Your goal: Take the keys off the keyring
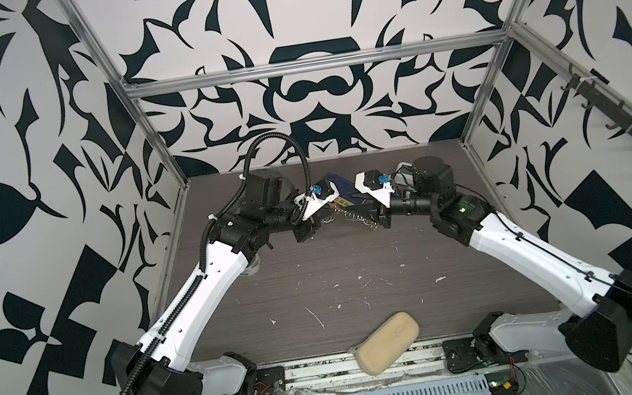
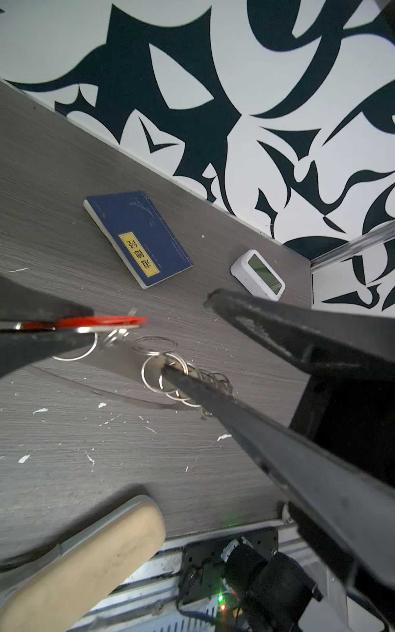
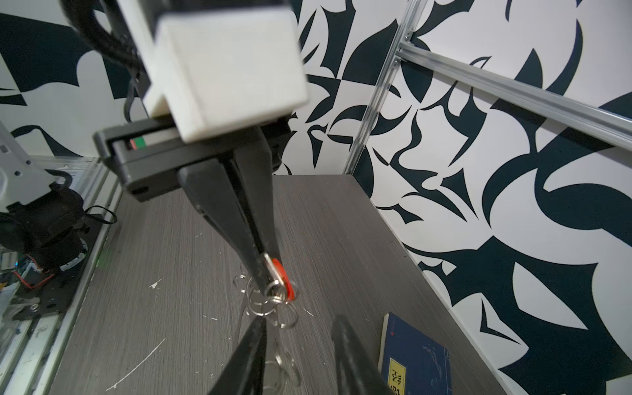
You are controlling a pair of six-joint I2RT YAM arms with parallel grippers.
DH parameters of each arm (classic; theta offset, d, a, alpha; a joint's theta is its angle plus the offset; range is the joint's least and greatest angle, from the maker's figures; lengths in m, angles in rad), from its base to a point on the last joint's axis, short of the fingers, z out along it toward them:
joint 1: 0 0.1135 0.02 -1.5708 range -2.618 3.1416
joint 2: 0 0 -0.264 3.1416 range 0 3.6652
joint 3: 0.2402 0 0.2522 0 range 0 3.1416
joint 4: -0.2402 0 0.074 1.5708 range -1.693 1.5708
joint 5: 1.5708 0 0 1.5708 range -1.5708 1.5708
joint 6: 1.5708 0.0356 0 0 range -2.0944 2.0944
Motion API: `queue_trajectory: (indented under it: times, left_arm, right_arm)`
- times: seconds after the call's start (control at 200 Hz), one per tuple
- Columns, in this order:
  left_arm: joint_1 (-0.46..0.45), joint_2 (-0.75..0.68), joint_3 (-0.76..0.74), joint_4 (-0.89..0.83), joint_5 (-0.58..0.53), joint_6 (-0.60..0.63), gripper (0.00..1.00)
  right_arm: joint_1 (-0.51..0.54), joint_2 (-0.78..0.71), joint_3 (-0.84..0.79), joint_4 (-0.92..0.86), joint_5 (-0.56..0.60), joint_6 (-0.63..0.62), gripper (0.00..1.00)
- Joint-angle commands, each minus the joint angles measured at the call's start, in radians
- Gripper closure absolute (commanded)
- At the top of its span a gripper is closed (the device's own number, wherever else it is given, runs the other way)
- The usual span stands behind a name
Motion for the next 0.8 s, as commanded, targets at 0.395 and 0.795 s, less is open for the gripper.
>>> queue_trajectory:
  times: [0.395, 0.795]
  left_arm:
    - [0.031, -0.075, -0.068, -0.070, 0.179, 0.380, 1.00]
    - [0.031, -0.081, -0.084, -0.030, 0.211, 0.375, 1.00]
  right_arm:
    - [-0.017, -0.018, 0.031, -0.086, -0.123, -0.047, 0.64]
    - [0.051, -0.050, -0.112, 0.066, -0.124, 0.066, 0.62]
